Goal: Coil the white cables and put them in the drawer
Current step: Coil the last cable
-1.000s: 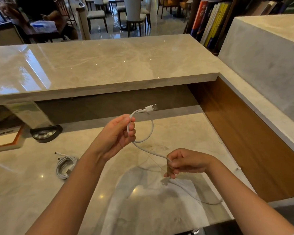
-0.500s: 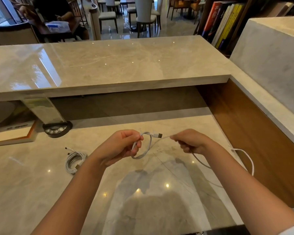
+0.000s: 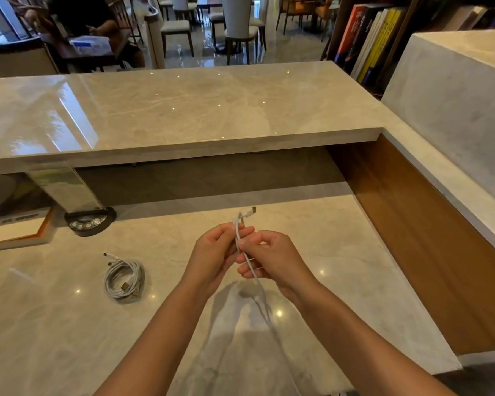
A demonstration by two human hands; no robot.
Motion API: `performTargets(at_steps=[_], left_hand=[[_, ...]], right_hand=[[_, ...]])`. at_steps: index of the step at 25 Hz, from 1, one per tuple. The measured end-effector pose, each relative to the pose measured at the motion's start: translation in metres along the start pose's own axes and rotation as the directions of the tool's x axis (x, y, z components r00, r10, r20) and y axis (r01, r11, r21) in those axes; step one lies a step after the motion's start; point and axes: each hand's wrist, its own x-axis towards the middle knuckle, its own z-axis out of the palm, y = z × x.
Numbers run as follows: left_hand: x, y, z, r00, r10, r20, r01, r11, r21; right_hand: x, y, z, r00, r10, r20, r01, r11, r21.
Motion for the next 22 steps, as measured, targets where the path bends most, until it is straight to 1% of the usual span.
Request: performTargets(at_steps=[2, 4, 6, 9, 11, 13, 15, 17, 18, 20, 22], left_hand=[[-0.001, 0.003, -0.003, 0.999, -0.027, 0.037, 0.032, 0.988, -0.149], [-0.002, 0.006, -0.004, 0.997, -0.028, 0.067, 0.040, 0.982, -0.185], [-0.002, 0.009, -0.003, 0.995, -0.029, 0.092, 0.050, 0.972, -0.229], [0.000, 0.014, -0.006, 0.993, -0.026, 0.118, 0.061, 0.949, -0.309], [0.002, 0.019, -0.012, 0.995, -0.014, 0.102, 0.052, 0.926, -0.375], [0.004, 0.026, -0.020, 0.997, 0.010, 0.077, 0.024, 0.904, -0.426], [0.005, 0.032, -0.027, 0.997, 0.040, 0.071, -0.005, 0.900, -0.435], [0.004, 0.036, -0.032, 0.992, 0.053, 0.114, -0.009, 0.934, -0.358], [0.003, 0.036, -0.033, 0.988, 0.041, 0.152, 0.004, 0.960, -0.282], [-0.001, 0.032, -0.032, 0.968, -0.015, 0.250, 0.041, 0.994, -0.100], [-0.003, 0.027, -0.030, 0.938, -0.106, 0.330, 0.081, 0.993, 0.089]], right_hand=[[0.001, 0.006, 0.001, 0.999, -0.003, -0.045, 0.002, 1.000, -0.016], [0.001, 0.009, 0.002, 0.997, -0.013, -0.070, 0.010, 0.999, -0.045], [0.001, 0.010, 0.000, 0.999, -0.038, -0.033, 0.035, 0.996, -0.086], [0.001, 0.014, -0.007, 0.988, -0.092, 0.121, 0.102, 0.992, -0.079], [0.002, 0.019, -0.023, 0.968, -0.087, 0.235, 0.112, 0.989, -0.094], [0.005, 0.024, -0.048, 0.929, 0.000, 0.369, 0.080, 0.976, -0.202], [0.011, 0.028, -0.079, 0.867, 0.174, 0.467, -0.006, 0.940, -0.340], [0.019, 0.024, -0.105, 0.806, 0.308, 0.505, -0.135, 0.927, -0.350], [0.023, 0.020, -0.114, 0.802, 0.342, 0.490, -0.177, 0.919, -0.353], [0.032, 0.008, -0.124, 0.840, 0.382, 0.385, -0.207, 0.882, -0.424], [0.041, -0.007, -0.118, 0.896, 0.382, 0.228, -0.237, 0.844, -0.481]])
